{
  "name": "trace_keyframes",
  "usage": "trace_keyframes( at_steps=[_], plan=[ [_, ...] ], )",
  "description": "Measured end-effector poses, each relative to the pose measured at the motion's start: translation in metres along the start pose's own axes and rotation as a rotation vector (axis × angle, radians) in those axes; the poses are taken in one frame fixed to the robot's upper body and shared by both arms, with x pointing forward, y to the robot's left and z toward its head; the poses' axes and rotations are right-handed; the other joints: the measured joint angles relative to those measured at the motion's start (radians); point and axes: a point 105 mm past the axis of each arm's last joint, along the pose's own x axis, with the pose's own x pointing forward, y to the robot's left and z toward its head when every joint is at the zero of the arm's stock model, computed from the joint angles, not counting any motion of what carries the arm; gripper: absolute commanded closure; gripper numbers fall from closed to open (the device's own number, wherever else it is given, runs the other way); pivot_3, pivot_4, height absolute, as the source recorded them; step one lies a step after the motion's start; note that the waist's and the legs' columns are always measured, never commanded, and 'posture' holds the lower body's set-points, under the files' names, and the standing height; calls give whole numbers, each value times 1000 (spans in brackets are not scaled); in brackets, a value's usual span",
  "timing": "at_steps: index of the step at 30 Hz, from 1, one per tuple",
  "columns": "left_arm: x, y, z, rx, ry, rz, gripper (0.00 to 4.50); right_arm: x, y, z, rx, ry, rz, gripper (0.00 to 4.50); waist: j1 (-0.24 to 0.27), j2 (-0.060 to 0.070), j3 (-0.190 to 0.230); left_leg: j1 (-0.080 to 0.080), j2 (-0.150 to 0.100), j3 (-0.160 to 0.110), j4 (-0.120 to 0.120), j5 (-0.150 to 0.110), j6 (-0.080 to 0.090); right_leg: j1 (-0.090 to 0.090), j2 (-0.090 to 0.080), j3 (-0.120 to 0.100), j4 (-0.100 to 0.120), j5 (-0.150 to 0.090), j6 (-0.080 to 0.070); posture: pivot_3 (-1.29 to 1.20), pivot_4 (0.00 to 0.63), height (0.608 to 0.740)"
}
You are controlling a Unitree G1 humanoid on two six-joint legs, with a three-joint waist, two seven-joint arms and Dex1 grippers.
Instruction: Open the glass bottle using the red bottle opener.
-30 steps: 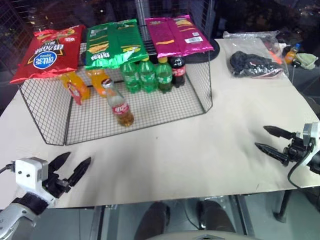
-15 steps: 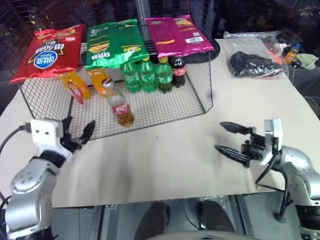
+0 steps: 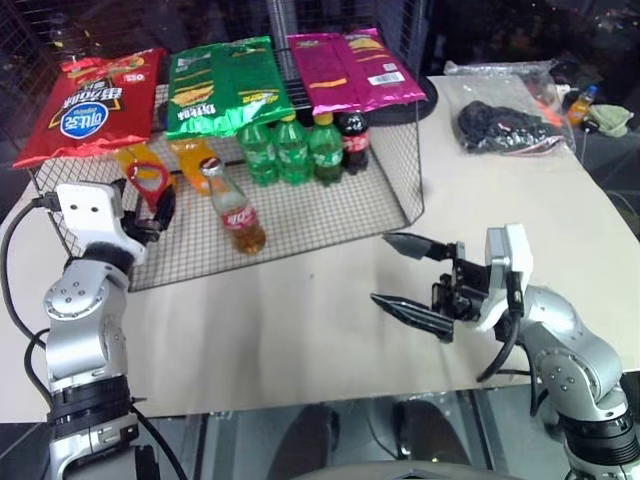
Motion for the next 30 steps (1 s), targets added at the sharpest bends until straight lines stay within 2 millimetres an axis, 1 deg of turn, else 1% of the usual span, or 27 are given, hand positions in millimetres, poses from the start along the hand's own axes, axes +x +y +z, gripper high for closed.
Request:
trace_keyframes(
  at_steps=[4, 11, 16, 18, 19, 20, 23, 24, 25, 30],
  plan=[
    [-2, -2, -3, 1, -7, -1, 906, -2, 0, -2, -3, 3, -13, 50, -1, 0, 0, -1, 0, 1, 0, 0, 0, -3, 0, 1, 4, 0, 0, 0, 150, 740],
    [3, 12, -15, 6, 16, 79, 906, -1, -2, -2, -3, 2, -32, 50, 0, -1, 0, -1, 0, 2, 3, 1, -1, -4, 4, 2, 10, 0, 0, 0, 150, 740],
    [9, 15, -22, 1, 20, 107, 906, 0, -3, -1, -9, -3, -44, 50, -1, -1, 0, -1, 0, 2, 3, 1, -2, -5, 4, 2, 11, 0, 0, 0, 150, 740],
    [11, 16, -21, -1, 11, 116, 1450, 1, -4, -1, -8, -5, -45, 0, -1, -2, -1, -1, 0, 2, 3, 1, -2, -5, 4, 2, 11, 0, 0, 0, 150, 740],
    [13, 17, -21, -6, 8, 120, 1936, 1, -4, -1, -7, -5, -46, 0, -1, -2, -1, -1, 0, 2, 3, 1, -2, -5, 4, 3, 11, 0, 0, 0, 150, 740],
    [14, 17, -20, -7, 6, 121, 2288, 1, -3, -1, -6, -5, -46, 0, -1, -2, -1, -1, 0, 2, 4, 1, -2, -5, 4, 3, 11, 0, 0, 0, 150, 740],
    [15, 18, -21, -8, -1, 124, 3778, 1, -3, -1, -4, -5, -42, 0, -1, -2, -1, -1, 0, 2, 4, 1, -2, -5, 4, 3, 11, 0, 0, 0, 150, 740],
    [15, 18, -21, -9, 0, 125, 4190, 1, -3, -1, -4, -5, -42, 0, -1, -2, -1, -1, 0, 2, 4, 1, -2, -5, 4, 3, 12, 0, 0, 0, 150, 740],
    [16, 16, -21, -6, -2, 115, 4389, 1, -3, -1, -5, -5, -42, 0, -1, -2, -1, -1, 0, 2, 4, 1, -2, -5, 4, 3, 12, 0, 0, 0, 150, 740],
    [17, 13, -20, -8, -10, 107, 4389, 2, -3, -1, -6, -8, -42, 0, -3, -3, -1, -1, 0, 3, 3, 1, -2, -6, 4, 3, 12, 0, 0, 0, 150, 740]
  ],
)
